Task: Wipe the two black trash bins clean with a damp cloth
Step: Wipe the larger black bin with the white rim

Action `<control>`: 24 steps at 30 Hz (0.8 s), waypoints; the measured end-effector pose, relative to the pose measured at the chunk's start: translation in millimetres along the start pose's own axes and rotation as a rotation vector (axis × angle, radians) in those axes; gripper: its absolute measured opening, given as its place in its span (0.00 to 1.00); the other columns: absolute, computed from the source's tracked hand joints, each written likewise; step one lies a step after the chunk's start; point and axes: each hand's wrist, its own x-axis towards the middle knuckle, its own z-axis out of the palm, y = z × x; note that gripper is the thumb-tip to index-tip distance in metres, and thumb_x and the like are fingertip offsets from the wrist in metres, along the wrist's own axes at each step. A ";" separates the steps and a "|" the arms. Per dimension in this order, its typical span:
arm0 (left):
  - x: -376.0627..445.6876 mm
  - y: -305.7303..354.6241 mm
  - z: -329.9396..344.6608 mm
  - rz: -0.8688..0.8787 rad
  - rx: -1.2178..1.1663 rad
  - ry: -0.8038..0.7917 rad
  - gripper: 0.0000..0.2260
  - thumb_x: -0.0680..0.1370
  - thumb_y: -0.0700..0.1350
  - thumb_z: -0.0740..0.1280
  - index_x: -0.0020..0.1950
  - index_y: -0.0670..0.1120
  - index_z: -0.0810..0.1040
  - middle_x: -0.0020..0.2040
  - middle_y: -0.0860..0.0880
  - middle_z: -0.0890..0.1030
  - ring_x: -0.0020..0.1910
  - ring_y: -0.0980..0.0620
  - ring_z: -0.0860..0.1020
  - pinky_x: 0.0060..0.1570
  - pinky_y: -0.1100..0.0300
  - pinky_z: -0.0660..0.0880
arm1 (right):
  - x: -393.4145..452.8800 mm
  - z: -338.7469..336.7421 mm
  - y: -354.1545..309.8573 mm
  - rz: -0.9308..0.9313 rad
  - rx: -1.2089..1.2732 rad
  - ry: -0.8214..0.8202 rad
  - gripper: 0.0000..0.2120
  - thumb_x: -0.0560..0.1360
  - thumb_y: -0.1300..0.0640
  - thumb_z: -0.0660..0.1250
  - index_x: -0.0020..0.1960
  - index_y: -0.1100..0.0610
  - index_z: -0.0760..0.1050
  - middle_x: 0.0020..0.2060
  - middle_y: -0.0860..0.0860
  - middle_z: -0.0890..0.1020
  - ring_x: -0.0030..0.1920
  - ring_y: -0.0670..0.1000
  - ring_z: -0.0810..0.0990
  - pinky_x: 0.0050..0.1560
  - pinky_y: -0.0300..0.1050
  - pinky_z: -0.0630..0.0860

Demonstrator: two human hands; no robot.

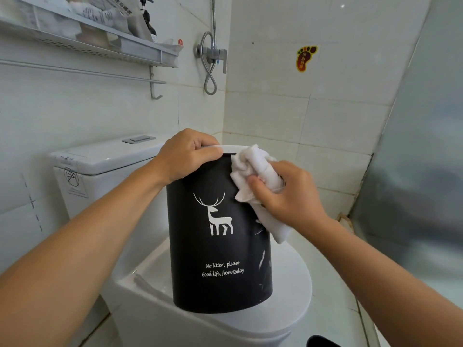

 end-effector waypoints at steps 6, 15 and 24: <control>-3.5 -3.7 -5.5 -0.001 -0.043 -0.013 0.19 0.75 0.56 0.65 0.32 0.44 0.66 0.33 0.41 0.65 0.35 0.47 0.64 0.42 0.49 0.60 | -36.5 -1.0 -14.7 -0.413 -0.096 -0.149 0.14 0.73 0.41 0.69 0.52 0.47 0.82 0.37 0.45 0.77 0.36 0.52 0.77 0.31 0.44 0.72; -2.2 1.7 -7.0 0.012 0.031 -0.028 0.21 0.74 0.57 0.65 0.30 0.47 0.61 0.30 0.48 0.61 0.32 0.50 0.60 0.37 0.52 0.59 | -21.6 3.0 -14.9 -0.161 0.005 -0.060 0.18 0.71 0.39 0.71 0.58 0.43 0.81 0.42 0.41 0.79 0.39 0.46 0.79 0.37 0.48 0.78; 16.0 37.0 -0.2 0.017 0.494 -0.079 0.27 0.71 0.73 0.57 0.44 0.53 0.84 0.37 0.56 0.82 0.41 0.53 0.79 0.45 0.51 0.76 | -41.1 -1.4 -25.3 -0.175 -0.056 -0.090 0.20 0.73 0.37 0.70 0.60 0.45 0.81 0.44 0.42 0.79 0.39 0.46 0.77 0.34 0.47 0.77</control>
